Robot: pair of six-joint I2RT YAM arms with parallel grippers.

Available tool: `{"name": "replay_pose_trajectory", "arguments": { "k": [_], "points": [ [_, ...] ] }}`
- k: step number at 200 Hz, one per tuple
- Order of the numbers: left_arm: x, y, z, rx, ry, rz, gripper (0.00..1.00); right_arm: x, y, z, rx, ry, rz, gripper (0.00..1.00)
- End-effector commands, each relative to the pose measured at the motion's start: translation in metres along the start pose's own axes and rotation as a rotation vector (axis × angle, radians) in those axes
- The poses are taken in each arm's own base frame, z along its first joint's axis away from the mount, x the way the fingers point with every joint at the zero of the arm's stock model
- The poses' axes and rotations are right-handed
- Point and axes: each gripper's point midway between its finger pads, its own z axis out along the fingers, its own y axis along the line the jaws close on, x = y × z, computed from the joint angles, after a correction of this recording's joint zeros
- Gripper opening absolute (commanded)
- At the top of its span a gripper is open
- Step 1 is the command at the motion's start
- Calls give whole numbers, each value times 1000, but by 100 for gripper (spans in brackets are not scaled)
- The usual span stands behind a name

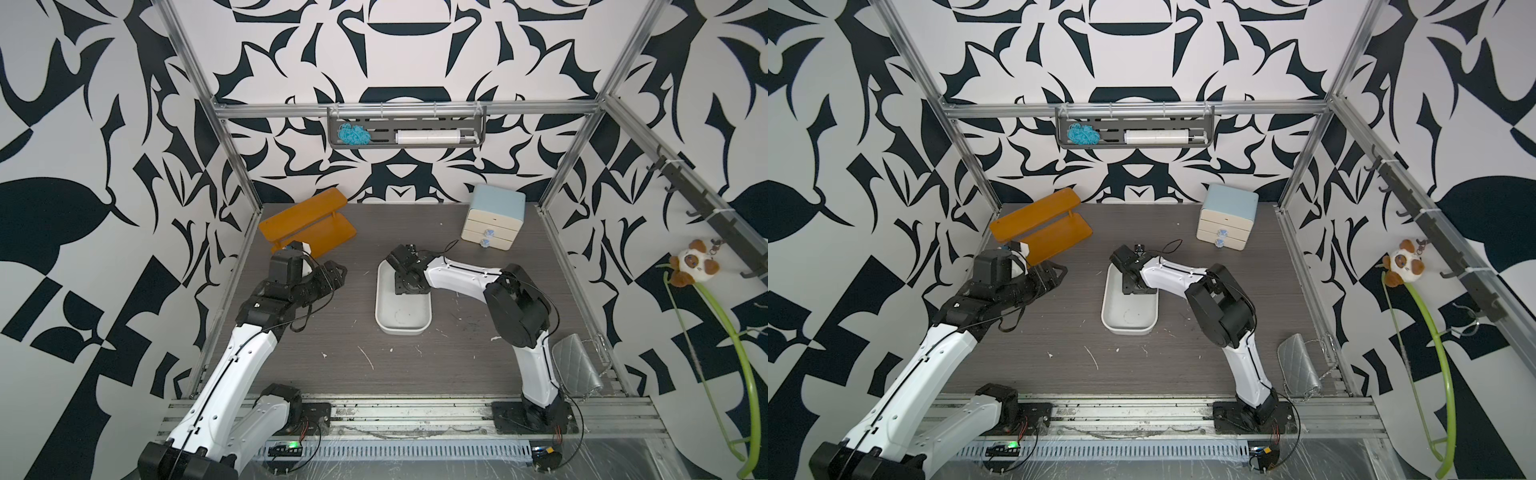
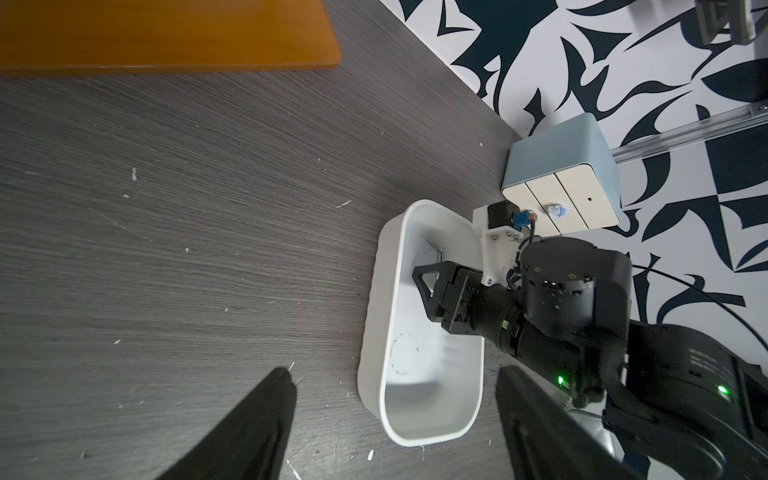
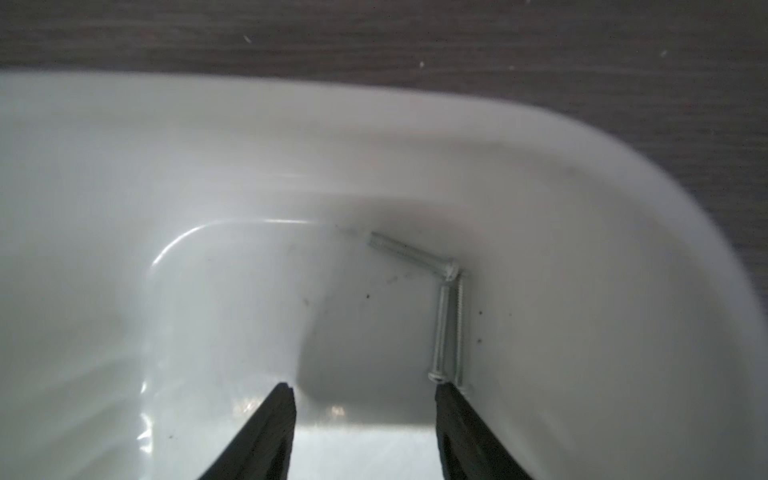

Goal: Take out the screws from the storage box
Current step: Adjust the storage box at the center of the board, then pick up the screw from the storage box.

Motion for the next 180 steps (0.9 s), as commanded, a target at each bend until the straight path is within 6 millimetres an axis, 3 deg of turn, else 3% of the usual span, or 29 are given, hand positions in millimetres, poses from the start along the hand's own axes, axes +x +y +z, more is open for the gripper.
{"name": "replay_pose_trajectory", "arguments": {
  "k": [1, 31, 54, 73, 95, 142, 180],
  "points": [
    [2, 1, 2, 12, 6, 0, 82, 2, 10, 3, -86, 42, 37, 99],
    [1, 0, 4, 14, 6, 0, 82, 0, 11, 4, -88, 37, 34, 100],
    [1, 0, 6, 13, 9, 0, 82, -12, 17, -18, -121, -33, -6, 100],
    [1, 1, 7, 11, 12, 2, 82, -28, 11, -38, -82, -126, -19, 100],
    [2, 0, 7, 16, 15, 2, 82, -31, 4, -39, -41, -133, -19, 100],
    [2, 0, 8, 20, 14, -1, 82, -23, -3, -18, 4, -80, -21, 70],
    [2, 0, 8, 21, 14, -2, 82, -29, -16, -19, 46, -98, -7, 67]
  ]
}}
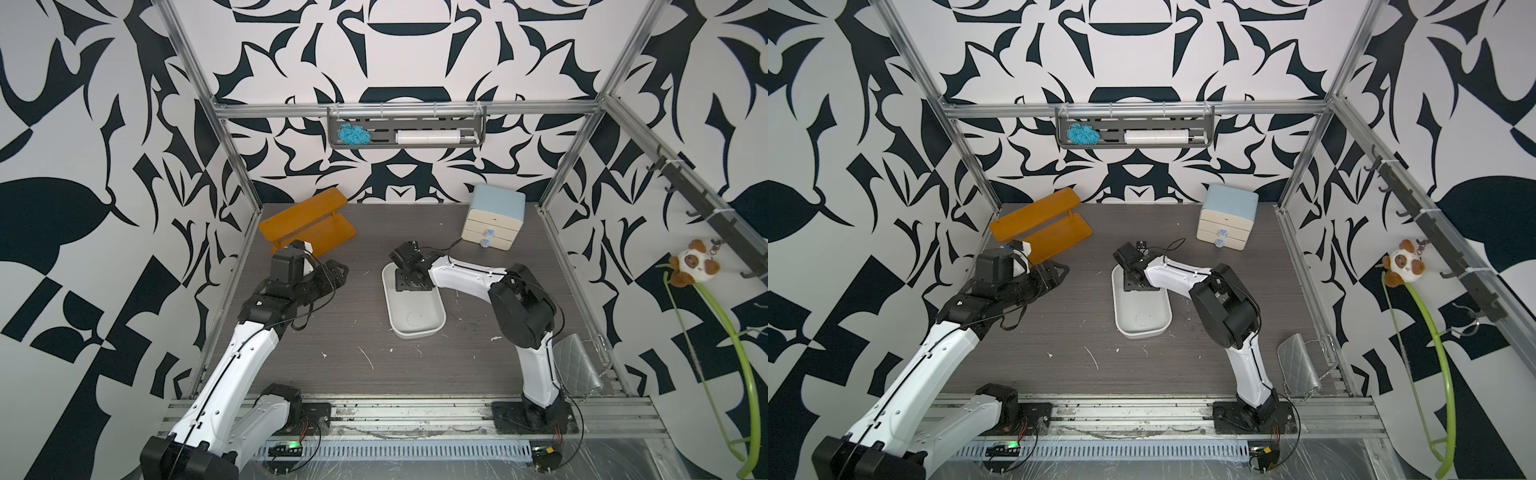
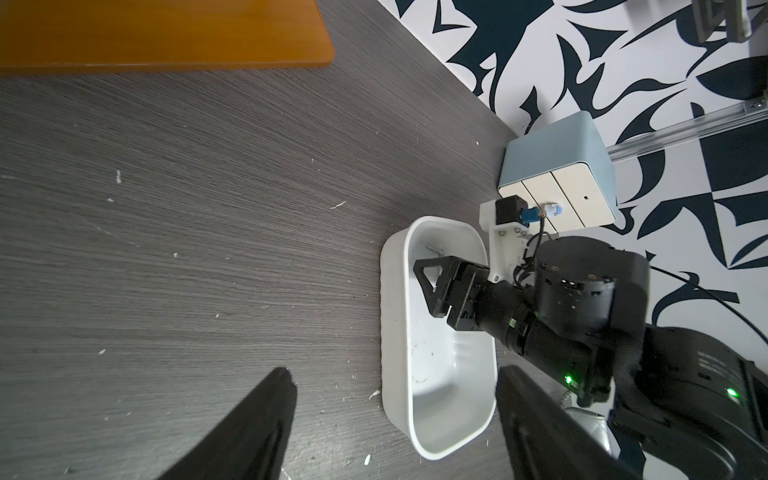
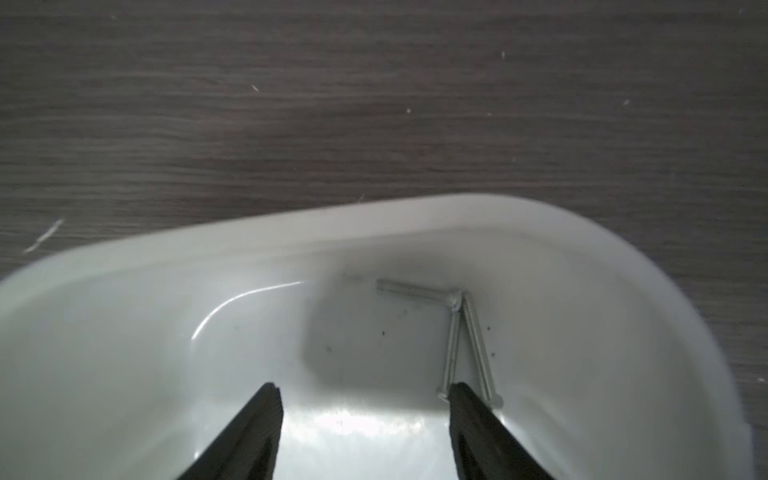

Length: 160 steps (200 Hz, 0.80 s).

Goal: Take out the screws from the storage box
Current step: Pick up the screw from the storage box.

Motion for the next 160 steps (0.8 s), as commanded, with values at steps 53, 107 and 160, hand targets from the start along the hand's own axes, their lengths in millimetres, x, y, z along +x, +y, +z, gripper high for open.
{"name": "replay_pose_trajectory", "arguments": {
  "k": [53, 107, 160],
  "points": [
    [3, 1, 5, 11, 16, -4, 82, -10, -8, 3, 22, 2, 22, 59],
    [3, 2, 5, 10, 16, -4, 82, -5, -6, 13, 13, 33, 19, 26],
    [4, 1, 5, 16, 18, -4, 82, -2, -5, 18, 6, 48, 14, 8]
  ]
}}
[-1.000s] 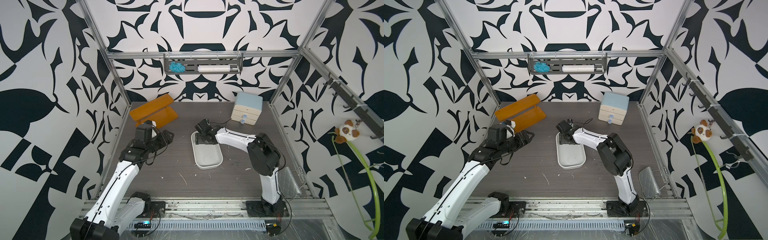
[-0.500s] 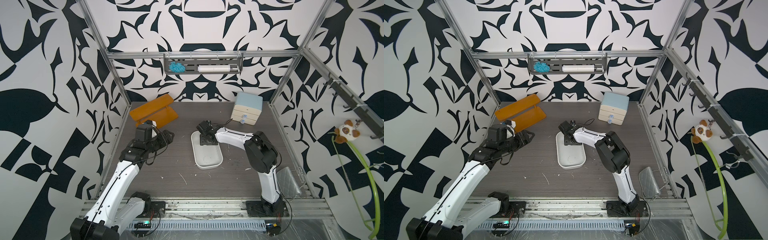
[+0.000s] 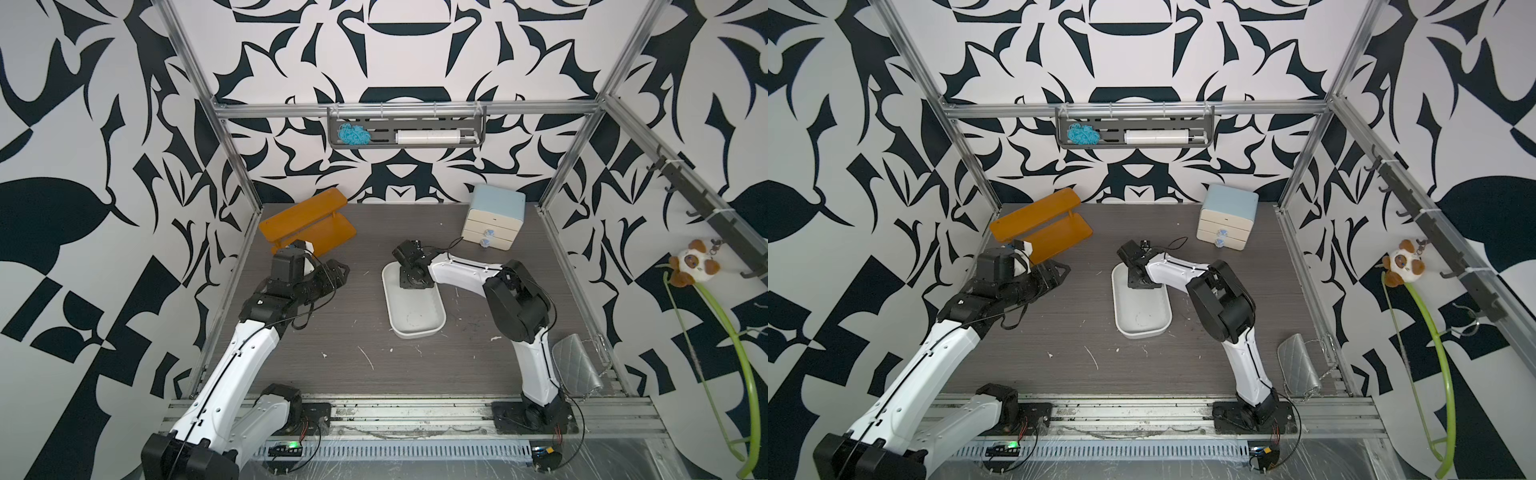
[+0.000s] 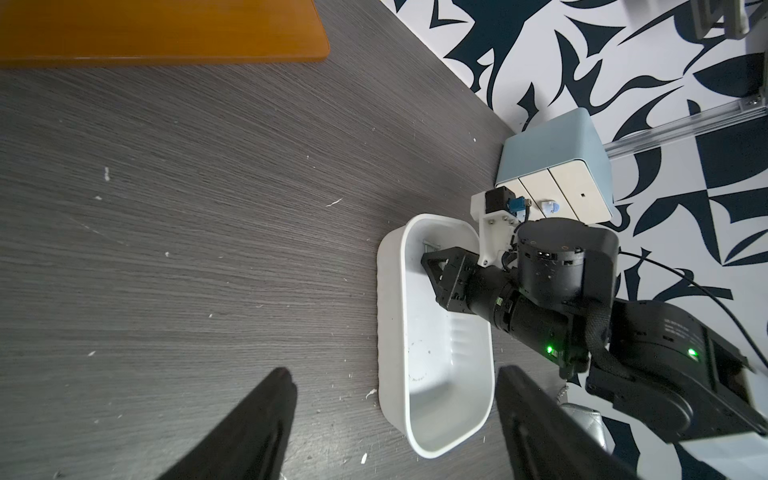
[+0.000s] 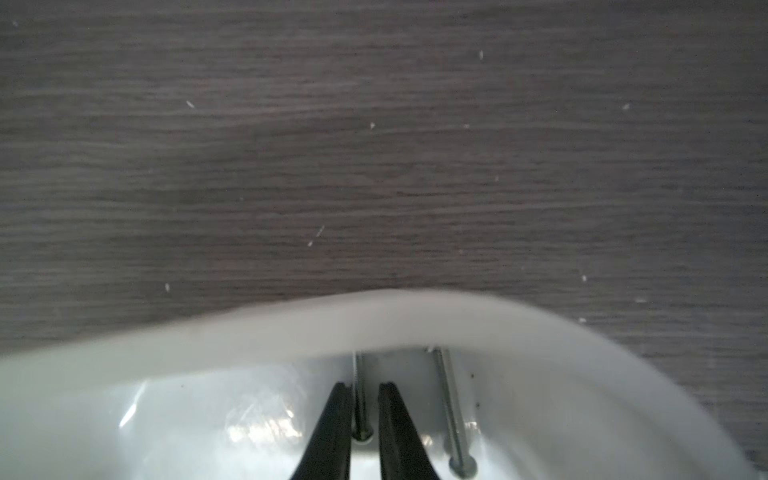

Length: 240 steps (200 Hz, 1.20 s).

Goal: Take out the screws from the storage box
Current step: Pick up the screw from the storage box, then place the screw at the center of the board.

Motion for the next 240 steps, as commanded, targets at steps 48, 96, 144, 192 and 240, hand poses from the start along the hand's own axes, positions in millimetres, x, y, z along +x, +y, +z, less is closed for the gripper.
{"name": "replay_pose_trajectory", "arguments": {
  "k": [48, 96, 144, 192, 240],
  "points": [
    [2, 3, 3, 4, 6, 1, 82, -7, 3, -12, -33, -8, 3, 0],
    [2, 4, 4, 2, 5, -1, 82, -33, -5, -71, -65, -129, 19, 0],
    [3, 6, 7, -9, 13, 2, 84, -42, -54, -130, -16, -265, 62, 0],
    [1, 10, 4, -30, -8, -4, 99, -9, -142, -112, 43, -235, 212, 0],
    [5, 14, 11, -44, 17, -10, 99, 18, -178, -76, 102, -147, 253, 0]
  ]
}}
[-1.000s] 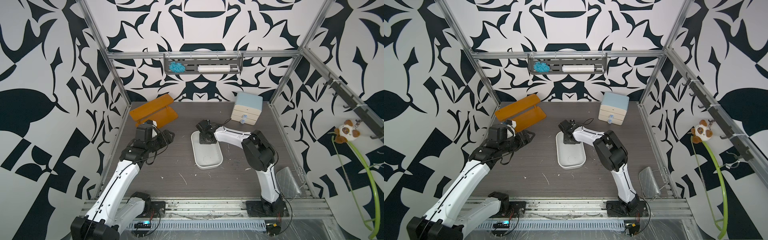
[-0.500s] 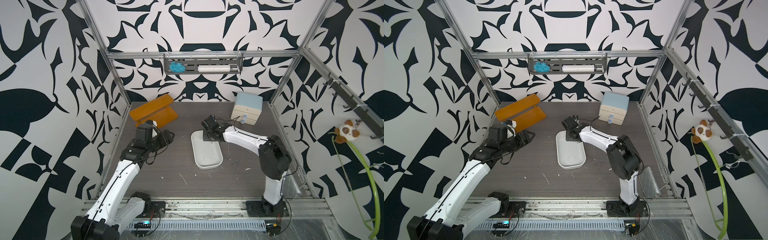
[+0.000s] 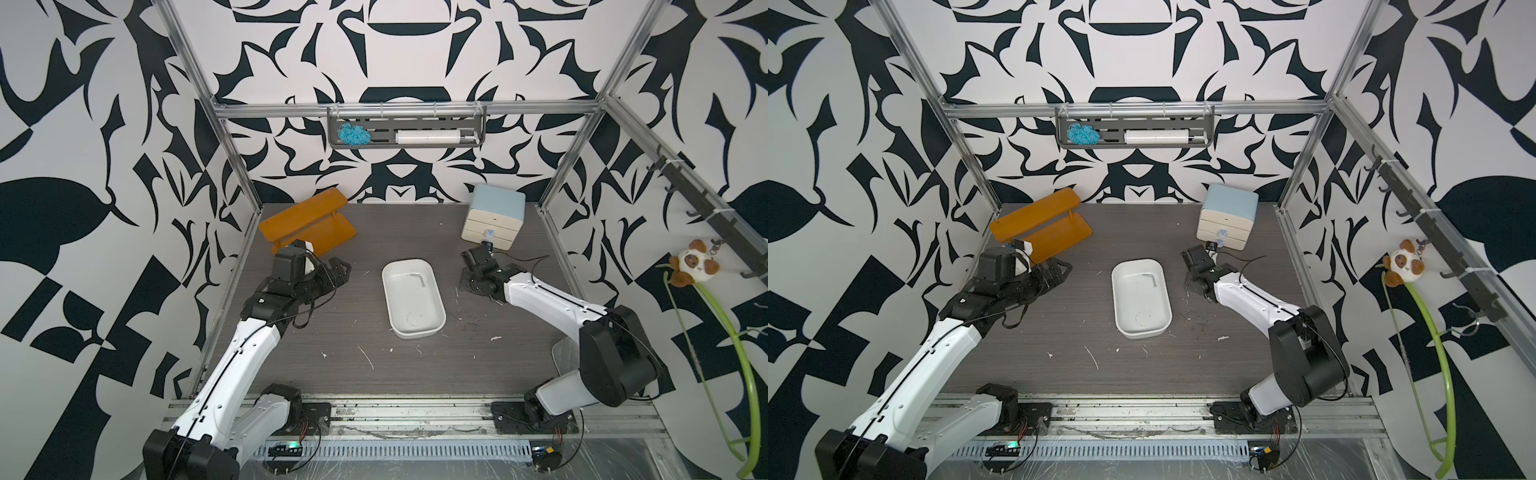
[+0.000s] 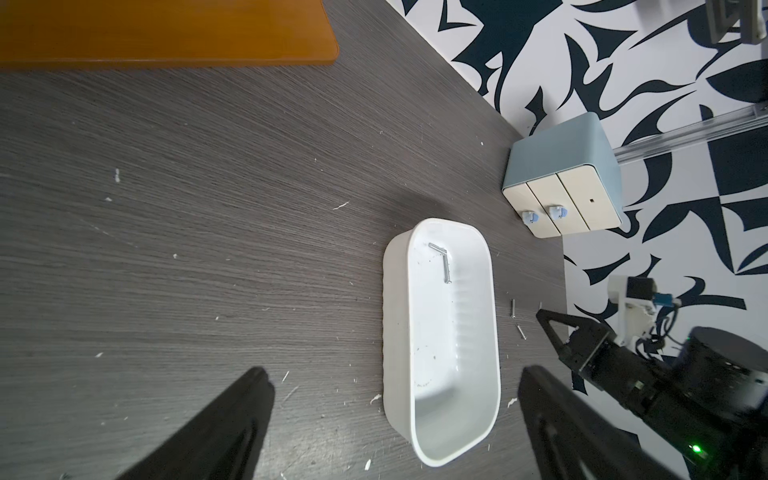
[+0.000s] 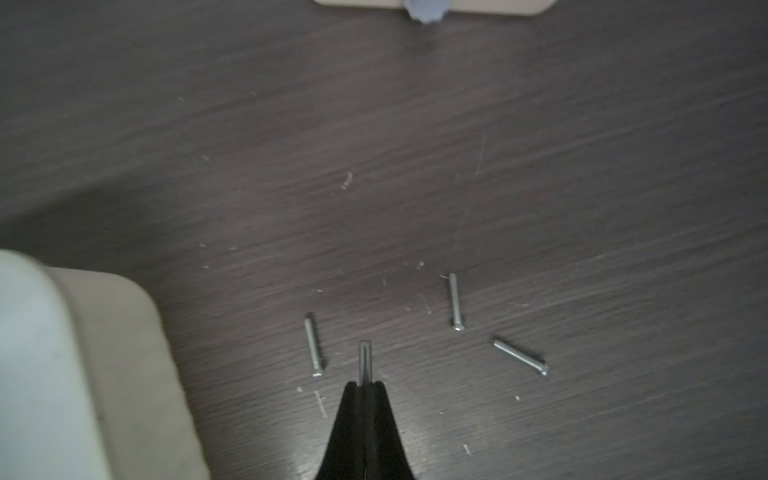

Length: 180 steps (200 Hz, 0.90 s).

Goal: Take out the screws from the storage box
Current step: Place the screw at the center of the board.

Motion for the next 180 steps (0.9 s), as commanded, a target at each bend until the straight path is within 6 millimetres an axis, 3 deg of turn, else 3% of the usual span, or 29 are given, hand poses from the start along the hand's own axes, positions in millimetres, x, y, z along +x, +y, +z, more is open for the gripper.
{"name": "replay_pose_trajectory", "arguments": {
  "k": [1, 77, 90, 101, 115, 129, 152, 165, 180],
  "points": [
    [6, 9, 7, -21, 22, -3, 99, -5, 4, 8, -35, -16, 21, 0],
    [8, 11, 16, -31, 53, -4, 99, 5, -4, 50, 3, 58, 24, 0],
    [7, 12, 16, -34, 52, -4, 99, 6, -3, 54, 2, 66, 21, 6],
    [7, 12, 17, -35, 51, -4, 99, 6, -2, 55, 0, 69, 18, 20],
    [7, 12, 18, -38, 52, -5, 99, 3, -2, 54, 6, 63, 15, 29],
    [7, 13, 19, -40, 56, -4, 99, -5, -6, 46, 25, 40, 16, 34],
    [7, 12, 19, -37, 59, -5, 99, -28, 1, 17, 23, -29, 0, 33],
    [7, 12, 18, -36, 55, -3, 99, -40, 17, -7, 25, -95, -51, 34],
    [7, 12, 18, -39, 50, -3, 99, -49, 48, -38, 4, -166, -120, 35]
  ]
}}
